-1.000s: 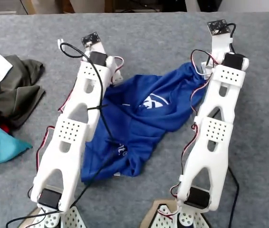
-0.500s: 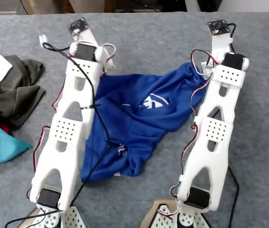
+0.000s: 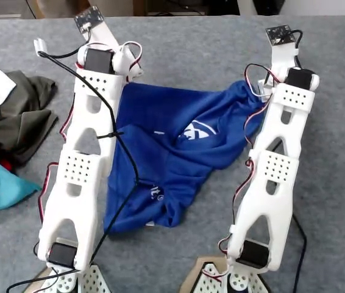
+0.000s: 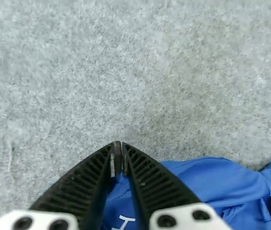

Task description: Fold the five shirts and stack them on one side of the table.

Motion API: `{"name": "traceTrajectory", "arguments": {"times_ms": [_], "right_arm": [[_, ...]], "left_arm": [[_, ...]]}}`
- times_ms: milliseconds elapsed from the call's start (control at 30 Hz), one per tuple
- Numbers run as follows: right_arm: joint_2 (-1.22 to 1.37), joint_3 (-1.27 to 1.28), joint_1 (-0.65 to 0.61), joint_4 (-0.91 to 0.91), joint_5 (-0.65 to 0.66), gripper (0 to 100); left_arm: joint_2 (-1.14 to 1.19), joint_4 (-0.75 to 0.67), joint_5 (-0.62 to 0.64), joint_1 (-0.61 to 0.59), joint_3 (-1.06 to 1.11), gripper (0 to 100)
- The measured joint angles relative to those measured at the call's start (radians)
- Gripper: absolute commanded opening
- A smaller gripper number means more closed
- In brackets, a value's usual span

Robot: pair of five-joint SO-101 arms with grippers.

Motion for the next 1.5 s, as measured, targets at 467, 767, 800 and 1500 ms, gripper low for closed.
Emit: {"name": "traceTrajectory", "arguments": {"times_ms": [467, 767, 800, 1500], "right_arm": [[0.0, 0.0, 0.0, 0.0, 0.0, 0.5], [0.0, 0.0, 0.0, 0.0, 0.0, 0.5], [0.0, 0.0, 0.0, 0.0, 0.0, 0.5], [0.0, 0.0, 0.0, 0.0, 0.0, 0.5]], "left_arm": [[0.071, -0.086, -0.002, -0.011, 0.072, 2], [0.235, -0.21, -0.003, -0.063, 0.127, 22], [0.241, -0.21, -0.003, -0.068, 0.127, 22], [0.244, -0.233, -0.003, -0.064, 0.129, 2]]}}
